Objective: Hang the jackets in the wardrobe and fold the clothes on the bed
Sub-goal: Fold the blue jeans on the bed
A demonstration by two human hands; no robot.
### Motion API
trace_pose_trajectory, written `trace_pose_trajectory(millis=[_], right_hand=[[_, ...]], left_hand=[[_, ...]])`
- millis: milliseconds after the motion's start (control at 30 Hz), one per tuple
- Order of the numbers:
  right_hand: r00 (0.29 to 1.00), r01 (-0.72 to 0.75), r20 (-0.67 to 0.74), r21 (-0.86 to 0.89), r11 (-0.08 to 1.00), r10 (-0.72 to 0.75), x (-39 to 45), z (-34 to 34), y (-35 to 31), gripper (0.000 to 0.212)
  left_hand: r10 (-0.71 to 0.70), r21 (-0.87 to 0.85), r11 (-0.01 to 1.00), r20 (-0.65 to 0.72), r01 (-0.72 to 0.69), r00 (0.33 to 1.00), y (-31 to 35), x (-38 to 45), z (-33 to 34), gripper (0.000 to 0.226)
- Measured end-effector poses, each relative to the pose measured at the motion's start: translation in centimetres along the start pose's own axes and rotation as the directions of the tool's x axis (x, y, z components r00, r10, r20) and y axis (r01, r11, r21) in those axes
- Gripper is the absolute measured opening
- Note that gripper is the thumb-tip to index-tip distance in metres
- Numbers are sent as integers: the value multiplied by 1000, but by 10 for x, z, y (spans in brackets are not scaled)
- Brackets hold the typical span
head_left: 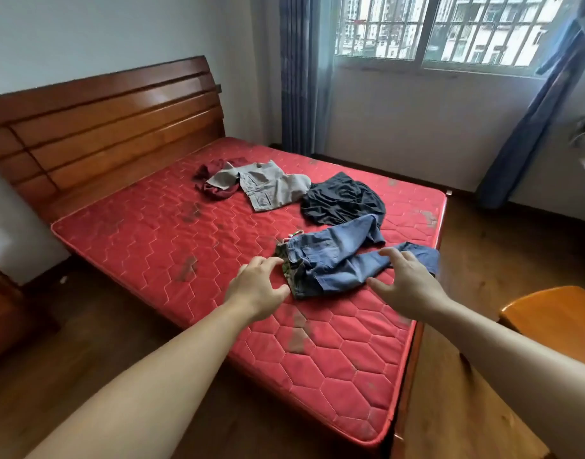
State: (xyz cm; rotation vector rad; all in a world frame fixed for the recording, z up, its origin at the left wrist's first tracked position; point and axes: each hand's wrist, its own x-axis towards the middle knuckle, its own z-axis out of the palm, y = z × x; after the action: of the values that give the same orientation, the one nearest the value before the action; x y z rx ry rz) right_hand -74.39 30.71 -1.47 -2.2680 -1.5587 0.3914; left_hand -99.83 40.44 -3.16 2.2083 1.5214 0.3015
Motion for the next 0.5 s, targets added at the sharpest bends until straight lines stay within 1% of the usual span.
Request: trace_pose_trajectory(millis=[233, 367, 500], right_hand=[[1000, -17, 6, 58, 998, 16, 132, 25, -5, 63], [995, -69, 81, 93, 993, 61, 208, 52, -4, 63], [986, -110, 135, 79, 991, 99, 275, 73, -4, 63]], left_hand=[[3, 28, 1000, 28, -4, 1000, -16, 124, -3, 56], [-49, 59, 997, 72, 44, 996, -29, 198, 0, 55], [-66, 47, 997, 108, 61, 992, -45, 265, 12, 56]])
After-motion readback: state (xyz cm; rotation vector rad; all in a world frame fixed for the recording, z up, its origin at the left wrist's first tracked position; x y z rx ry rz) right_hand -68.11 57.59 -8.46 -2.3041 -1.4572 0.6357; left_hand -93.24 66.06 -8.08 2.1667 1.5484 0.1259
